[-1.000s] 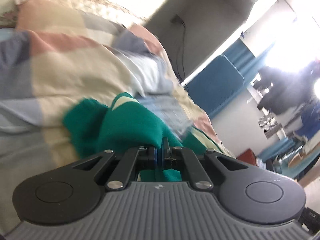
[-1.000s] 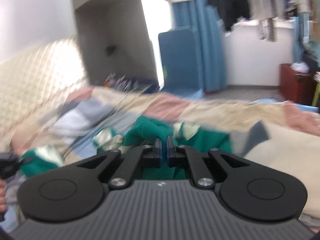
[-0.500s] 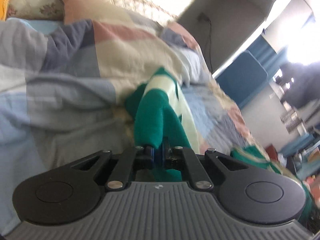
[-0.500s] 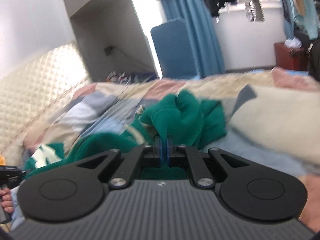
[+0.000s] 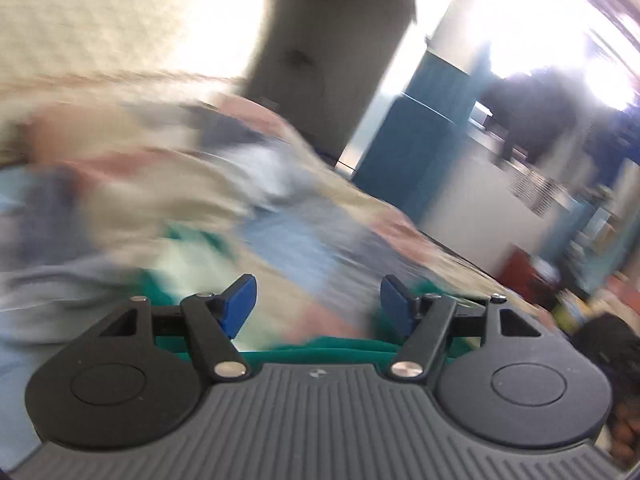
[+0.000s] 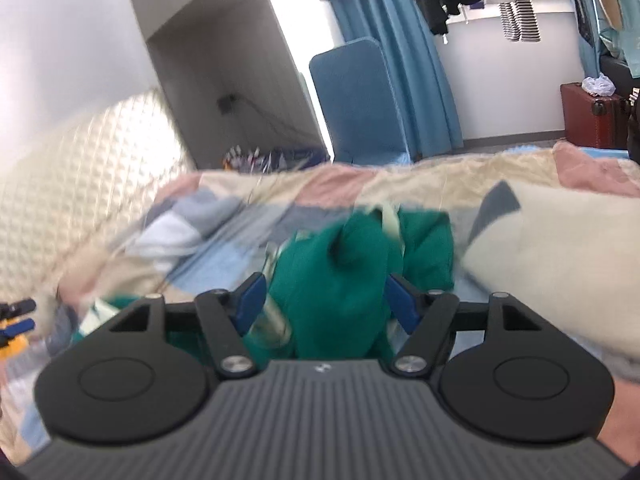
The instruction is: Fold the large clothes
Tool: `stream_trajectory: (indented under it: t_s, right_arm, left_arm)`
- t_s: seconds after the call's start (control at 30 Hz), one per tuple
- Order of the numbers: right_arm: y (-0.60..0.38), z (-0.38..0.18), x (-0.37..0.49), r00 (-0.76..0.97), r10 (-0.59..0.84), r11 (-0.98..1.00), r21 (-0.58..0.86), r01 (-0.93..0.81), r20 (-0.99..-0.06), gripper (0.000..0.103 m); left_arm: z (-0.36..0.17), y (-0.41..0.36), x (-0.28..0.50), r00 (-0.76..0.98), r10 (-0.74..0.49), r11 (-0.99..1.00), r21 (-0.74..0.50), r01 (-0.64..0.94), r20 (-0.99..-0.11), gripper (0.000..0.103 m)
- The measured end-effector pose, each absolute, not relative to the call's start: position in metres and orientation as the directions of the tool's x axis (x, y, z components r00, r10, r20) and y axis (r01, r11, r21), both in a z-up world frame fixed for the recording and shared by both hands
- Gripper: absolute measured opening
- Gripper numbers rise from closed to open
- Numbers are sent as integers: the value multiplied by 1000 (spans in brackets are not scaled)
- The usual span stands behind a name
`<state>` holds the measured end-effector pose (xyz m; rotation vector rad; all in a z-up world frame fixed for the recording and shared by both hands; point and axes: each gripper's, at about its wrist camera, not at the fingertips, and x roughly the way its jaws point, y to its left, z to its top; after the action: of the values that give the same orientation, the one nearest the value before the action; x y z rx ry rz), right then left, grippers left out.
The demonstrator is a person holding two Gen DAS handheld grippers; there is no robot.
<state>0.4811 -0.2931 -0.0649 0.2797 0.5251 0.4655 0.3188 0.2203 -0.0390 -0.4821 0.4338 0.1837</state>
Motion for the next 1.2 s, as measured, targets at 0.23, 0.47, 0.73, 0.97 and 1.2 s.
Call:
stream_trajectory:
  t_s: [0.23,0.47,0.73,0.97,1.2]
  right_arm:
    - [-254,-73,587,652,569,821,383,-423,-501,69]
    - [-200,-113,672,414,635,753,404,-519,-652,67]
    - [-158,-155,684,210,533,766,362,-531,-820,67]
    - [-120,-129,689,239,441,772,229,-593,-865,16]
    - [-118,-14,707,438,595,742,251,-622,-674,13]
  left_arm:
    - [-78,164,500,813,-225,876,-478,-73,-537,73]
    - [-167,167,643,625,-350,844,-524,-112,-697,73]
    - [-222,185,679,481,-482,745,-632,-215,-732,61]
    - [-192,193,696,473,-453,787,-588,-186,-756,10]
    - [-64,259,695,675,-317,840,-527,-126,-666,9]
